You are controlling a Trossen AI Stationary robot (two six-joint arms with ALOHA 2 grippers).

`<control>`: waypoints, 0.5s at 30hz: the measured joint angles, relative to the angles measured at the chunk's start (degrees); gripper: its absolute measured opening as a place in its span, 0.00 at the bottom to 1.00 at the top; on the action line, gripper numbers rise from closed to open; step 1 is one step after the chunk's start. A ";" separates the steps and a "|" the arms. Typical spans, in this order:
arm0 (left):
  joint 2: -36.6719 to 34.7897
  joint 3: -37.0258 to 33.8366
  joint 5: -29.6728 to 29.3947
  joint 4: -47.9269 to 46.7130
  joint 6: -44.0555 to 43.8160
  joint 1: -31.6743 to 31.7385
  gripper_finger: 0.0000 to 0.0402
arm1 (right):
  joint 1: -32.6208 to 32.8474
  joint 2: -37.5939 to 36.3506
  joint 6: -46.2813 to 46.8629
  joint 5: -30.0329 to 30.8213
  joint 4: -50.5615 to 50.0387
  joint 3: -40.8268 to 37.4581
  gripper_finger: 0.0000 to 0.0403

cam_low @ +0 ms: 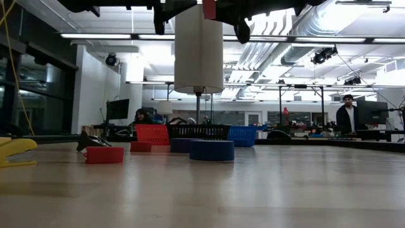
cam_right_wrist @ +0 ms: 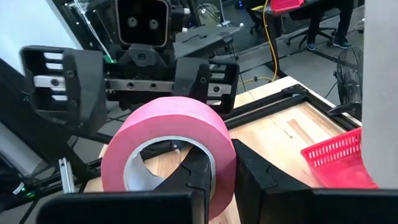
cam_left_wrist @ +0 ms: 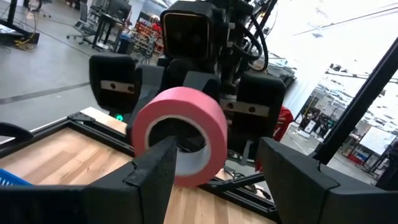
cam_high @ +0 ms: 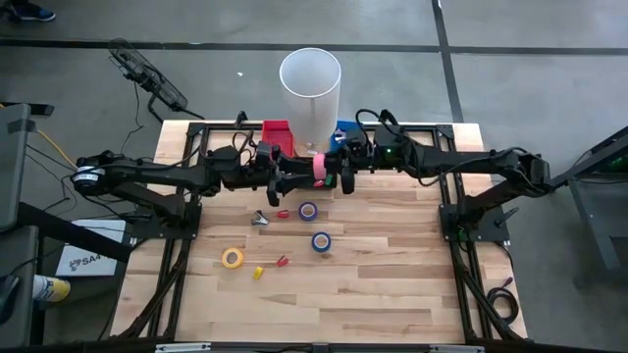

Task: Pick and place Stapler, Stapler remover, tape
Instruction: Put the pink tape into the red bin

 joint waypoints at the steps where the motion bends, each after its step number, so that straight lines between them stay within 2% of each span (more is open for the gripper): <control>1: 0.00 0.00 0.00 0.00 0.00 0.00 0.56 | 0.09 0.40 0.71 0.07 0.76 0.00 0.08; 15: -0.02 0.00 0.11 -0.26 0.09 0.00 0.56 | 0.18 4.41 4.31 2.09 8.89 -0.02 0.08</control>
